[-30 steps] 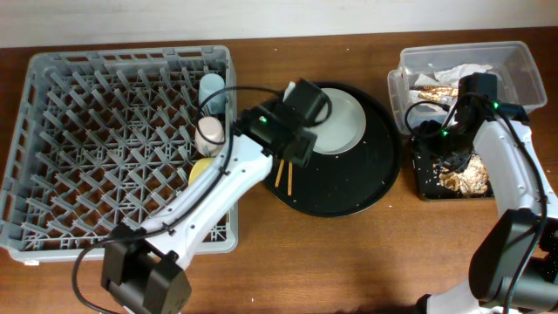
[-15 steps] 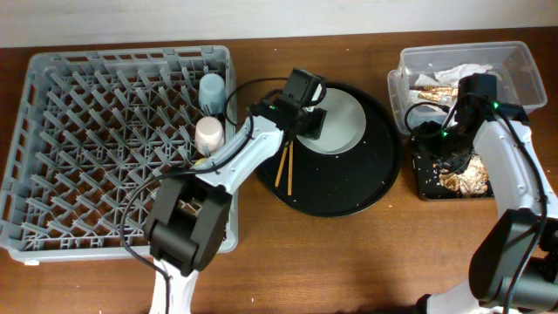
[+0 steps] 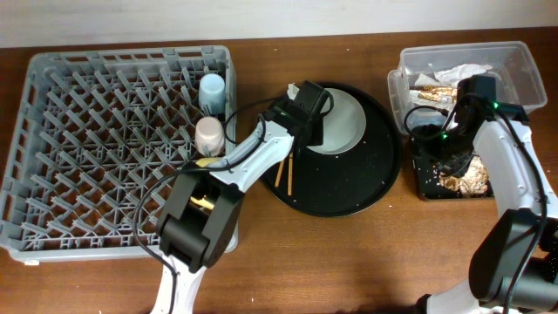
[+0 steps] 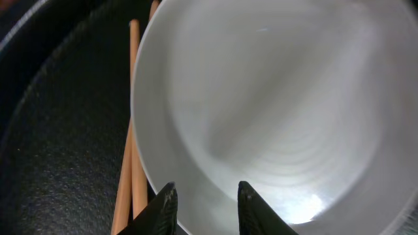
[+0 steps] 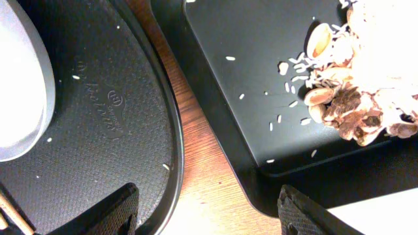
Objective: Sort waste into correct bins and load items into the dishwasher rack
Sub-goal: 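Reach the left gripper to the white plate and grasp its rim, then lift the white plate off the round tray toward the rack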
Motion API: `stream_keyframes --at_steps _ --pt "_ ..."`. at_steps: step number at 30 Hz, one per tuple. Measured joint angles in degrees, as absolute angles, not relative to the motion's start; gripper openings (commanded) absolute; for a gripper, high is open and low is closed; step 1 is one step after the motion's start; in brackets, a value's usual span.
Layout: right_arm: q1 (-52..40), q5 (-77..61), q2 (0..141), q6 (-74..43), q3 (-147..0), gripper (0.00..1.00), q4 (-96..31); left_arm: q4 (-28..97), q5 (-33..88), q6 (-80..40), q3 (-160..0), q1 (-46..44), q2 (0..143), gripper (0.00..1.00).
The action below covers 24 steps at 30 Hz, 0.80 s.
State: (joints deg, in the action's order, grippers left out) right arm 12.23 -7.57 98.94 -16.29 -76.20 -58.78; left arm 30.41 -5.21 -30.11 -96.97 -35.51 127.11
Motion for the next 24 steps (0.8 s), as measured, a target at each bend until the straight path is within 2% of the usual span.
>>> stream_keyframes --at_steps 10,16,20,21,24 --pt "12.2 -7.6 98.9 -16.3 -76.2 0.70 -59.2 29.4 -6.2 -34.5 -97.0 -35.5 129.9 0.31" --pt "12.2 -7.6 98.9 -16.3 -76.2 0.70 -59.2 32.5 8.5 -26.4 -97.7 -35.6 129.9 0.31" --pt "12.2 -7.6 98.9 -16.3 -76.2 0.70 -59.3 34.8 10.6 -21.5 -98.1 -38.2 129.9 0.31" --pt "12.2 -7.6 98.9 -16.3 -76.2 0.69 -59.5 34.9 10.6 -20.7 -98.1 -39.2 129.9 0.36" --pt "12.2 -7.6 98.9 -16.3 -76.2 0.69 -59.8 34.9 11.2 -18.0 -98.1 -42.8 129.9 0.37"
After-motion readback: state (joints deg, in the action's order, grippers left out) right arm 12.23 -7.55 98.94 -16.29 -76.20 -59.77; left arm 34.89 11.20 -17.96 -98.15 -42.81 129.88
